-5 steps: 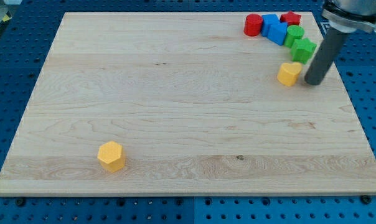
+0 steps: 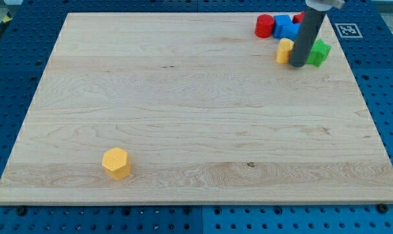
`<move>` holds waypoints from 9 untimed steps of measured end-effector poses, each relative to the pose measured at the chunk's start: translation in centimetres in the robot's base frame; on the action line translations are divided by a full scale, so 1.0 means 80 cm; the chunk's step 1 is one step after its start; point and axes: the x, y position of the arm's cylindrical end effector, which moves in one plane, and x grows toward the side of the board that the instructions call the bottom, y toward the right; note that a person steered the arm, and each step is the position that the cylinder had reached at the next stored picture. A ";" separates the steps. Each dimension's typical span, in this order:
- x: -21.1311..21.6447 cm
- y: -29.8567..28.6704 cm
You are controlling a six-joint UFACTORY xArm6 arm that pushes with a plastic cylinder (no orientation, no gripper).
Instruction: Move the yellow heart left to the green star
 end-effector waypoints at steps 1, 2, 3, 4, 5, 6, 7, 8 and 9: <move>0.002 0.000; 0.016 -0.029; 0.013 -0.078; -0.018 -0.078; -0.042 -0.032; -0.049 -0.006; -0.029 -0.022; 0.014 -0.061; 0.061 -0.156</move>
